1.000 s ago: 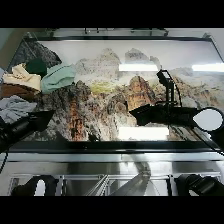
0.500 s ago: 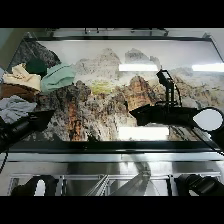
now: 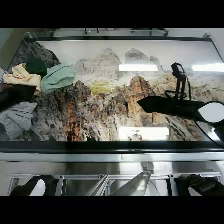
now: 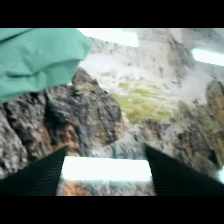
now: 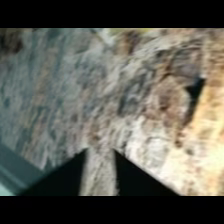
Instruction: Fold the shirts.
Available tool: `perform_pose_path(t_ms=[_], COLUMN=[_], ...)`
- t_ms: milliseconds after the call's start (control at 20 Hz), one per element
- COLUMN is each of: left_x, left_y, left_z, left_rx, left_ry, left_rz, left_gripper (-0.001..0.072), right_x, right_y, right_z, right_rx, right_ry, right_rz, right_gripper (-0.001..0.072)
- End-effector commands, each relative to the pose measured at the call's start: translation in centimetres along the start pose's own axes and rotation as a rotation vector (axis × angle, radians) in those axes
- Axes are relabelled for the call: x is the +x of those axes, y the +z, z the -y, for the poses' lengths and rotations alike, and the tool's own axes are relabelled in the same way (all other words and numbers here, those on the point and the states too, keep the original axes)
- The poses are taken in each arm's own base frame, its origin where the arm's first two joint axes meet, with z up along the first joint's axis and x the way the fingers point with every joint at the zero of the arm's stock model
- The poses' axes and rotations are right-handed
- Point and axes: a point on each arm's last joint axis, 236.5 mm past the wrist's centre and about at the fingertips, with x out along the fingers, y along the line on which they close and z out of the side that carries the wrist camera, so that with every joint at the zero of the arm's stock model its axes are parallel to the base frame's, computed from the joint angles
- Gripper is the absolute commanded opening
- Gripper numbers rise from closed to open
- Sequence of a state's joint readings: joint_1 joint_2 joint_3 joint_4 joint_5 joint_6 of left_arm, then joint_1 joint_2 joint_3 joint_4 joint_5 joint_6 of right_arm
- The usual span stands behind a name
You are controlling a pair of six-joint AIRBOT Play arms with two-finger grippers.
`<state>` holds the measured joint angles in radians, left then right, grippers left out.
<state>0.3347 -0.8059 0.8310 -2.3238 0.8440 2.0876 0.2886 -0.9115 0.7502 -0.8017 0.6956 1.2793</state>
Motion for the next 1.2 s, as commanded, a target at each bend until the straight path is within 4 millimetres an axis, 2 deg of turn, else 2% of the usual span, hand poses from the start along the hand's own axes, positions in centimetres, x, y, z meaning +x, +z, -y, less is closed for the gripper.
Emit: perform_pose_path(t_ms=[0,100,200,350,400,500,600,750,800,900,950,1050,1150], left_x=[6.8,12.4,17.6,24.1,25.7,27.9,29.0,29.9,30.2,30.4,30.4,30.0,29.2], left_y=[3.0,2.3,0.1,-2.9,-3.5,-4.7,-5.5,-5.9,-6.3,-7.0,-7.3,-7.1,-6.1], left_z=[-5.1,-7.4,-9.2,-9.9,-10.0,-11.1,-13.0,-13.5,-13.0,-12.1,-11.5,-9.7,-7.3], left_rx=[0.026,-0.008,-0.032,-0.027,-0.020,0.010,0.105,0.203,0.220,0.228,0.234,0.254,0.277], left_ry=[0.047,0.009,-0.037,-0.108,-0.124,-0.080,0.006,0.073,0.074,0.061,0.052,0.031,0.001], left_rz=[-0.144,-0.262,-0.377,-0.496,-0.515,-0.551,-0.598,-0.622,-0.624,-0.643,-0.654,-0.668,-0.661], left_gripper=[0.0709,0.0709,0.0709,0.0709,0.0709,0.0710,0.0711,0.0696,0.0535,0.0050,0.0014,0.0016,0.0016], right_x=[-0.5,-0.5,-0.5,0.1,0.5,1.0,1.3,1.4,1.4,1.4,1.4,1.4,1.4], right_y=[0.7,0.6,0.6,0.1,-0.3,-0.8,-1.2,-1.4,-1.4,-1.4,-1.5,-1.6,-1.6], right_z=[5.1,7.3,9.1,10.9,11.2,11.5,11.7,11.7,11.7,11.7,11.6,11.6,11.5], right_rx=[0.110,0.158,0.196,0.235,0.243,0.256,0.264,0.267,0.268,0.268,0.268,0.268,0.269], right_ry=[-0.082,-0.115,-0.143,-0.167,-0.169,-0.169,-0.172,-0.169,-0.169,-0.168,-0.166,-0.164,-0.164], right_rz=[-0.003,-0.015,-0.016,-0.035,-0.048,-0.068,-0.081,-0.089,-0.089,-0.091,-0.095,-0.100,-0.100], right_gripper=[0.0465,0.0465,0.0466,0.0466,0.0480,0.0610,0.0616,0.0614,0.0613,0.0613,0.0612,0.0611,0.0611])
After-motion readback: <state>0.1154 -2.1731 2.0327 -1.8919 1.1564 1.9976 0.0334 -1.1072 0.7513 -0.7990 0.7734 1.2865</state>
